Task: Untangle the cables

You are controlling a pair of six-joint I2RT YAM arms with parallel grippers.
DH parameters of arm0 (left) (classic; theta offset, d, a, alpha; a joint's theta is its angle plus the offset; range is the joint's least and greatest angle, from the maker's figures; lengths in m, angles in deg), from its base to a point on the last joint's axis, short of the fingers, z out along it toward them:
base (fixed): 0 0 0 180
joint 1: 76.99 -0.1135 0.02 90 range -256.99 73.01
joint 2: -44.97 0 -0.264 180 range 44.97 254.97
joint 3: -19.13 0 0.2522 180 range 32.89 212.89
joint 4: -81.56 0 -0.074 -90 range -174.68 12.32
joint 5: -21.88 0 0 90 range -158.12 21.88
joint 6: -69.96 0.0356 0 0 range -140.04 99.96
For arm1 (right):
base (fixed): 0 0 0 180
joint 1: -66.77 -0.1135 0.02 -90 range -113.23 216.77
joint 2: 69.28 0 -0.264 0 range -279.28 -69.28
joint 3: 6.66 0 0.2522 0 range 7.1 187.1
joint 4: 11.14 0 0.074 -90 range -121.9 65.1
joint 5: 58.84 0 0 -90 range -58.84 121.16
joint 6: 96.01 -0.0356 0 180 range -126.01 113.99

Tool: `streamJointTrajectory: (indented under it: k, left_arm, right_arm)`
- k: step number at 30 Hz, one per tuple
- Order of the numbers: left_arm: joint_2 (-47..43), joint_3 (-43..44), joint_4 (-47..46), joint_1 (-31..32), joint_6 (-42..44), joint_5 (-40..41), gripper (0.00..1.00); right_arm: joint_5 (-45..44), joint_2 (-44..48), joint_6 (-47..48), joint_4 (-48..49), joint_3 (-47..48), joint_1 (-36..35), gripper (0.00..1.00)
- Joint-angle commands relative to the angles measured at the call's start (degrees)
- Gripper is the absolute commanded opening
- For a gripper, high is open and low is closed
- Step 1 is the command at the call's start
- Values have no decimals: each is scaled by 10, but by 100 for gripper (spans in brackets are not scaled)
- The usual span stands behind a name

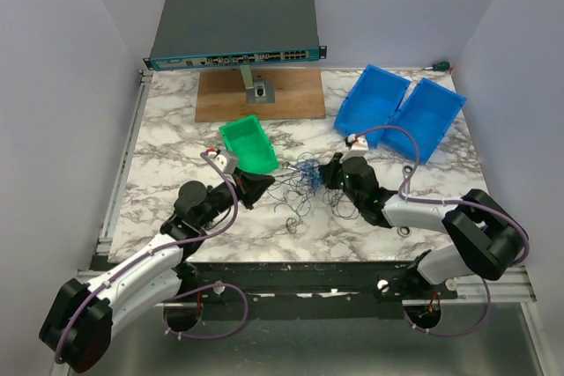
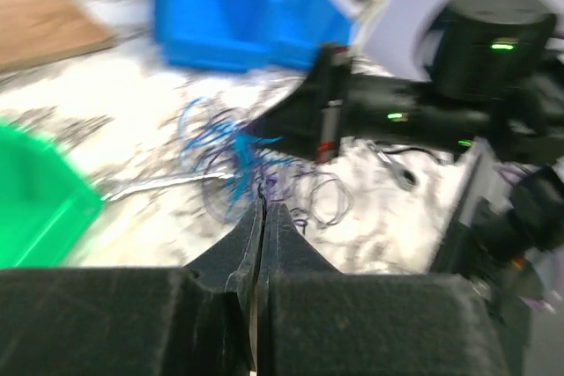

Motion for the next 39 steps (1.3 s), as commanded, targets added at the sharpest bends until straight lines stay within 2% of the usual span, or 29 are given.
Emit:
streamJointTrajectory:
  k: [1, 5, 9, 12, 17, 20, 21, 24, 27, 33, 39]
  left_arm:
    - [-93, -18, 117, 1, 2, 305, 0]
    - [-137, -21, 190, -4, -14, 408, 0]
    - [-149, -16, 226, -4, -33, 471, 0]
    - [-147, -18, 215, -4, -21, 435, 0]
    - [-102, -9, 162, -4, 17, 303, 0]
    - [-55, 17, 160, -4, 29, 253, 0]
    - [-42, 27, 160, -4, 33, 239, 0]
    - [-10, 37, 150, -2, 40, 190, 0]
    - [2, 50, 157, -2, 39, 175, 0]
    - [21, 61, 163, -1, 45, 163, 0]
    - [47, 73, 169, -1, 55, 152, 0]
  right_arm:
    - [-313, 33, -85, -158, 5, 16, 8]
    - [-373, 79, -114, -158, -22, 21, 15]
    - [-483, 116, -219, -248, -27, 25, 19]
    - [-470, 145, -202, -225, -42, 27, 18]
    - [-449, 186, -164, -190, -68, 27, 16]
    - [-393, 213, -114, -143, -89, 27, 17]
    - [-355, 221, -86, -110, -100, 27, 21]
    - [-164, 246, 8, 49, -158, 27, 48]
    - [-47, 264, 43, 120, -185, 27, 62]
    - [4, 270, 50, 145, -193, 28, 71]
    - [37, 271, 39, 171, -196, 27, 73]
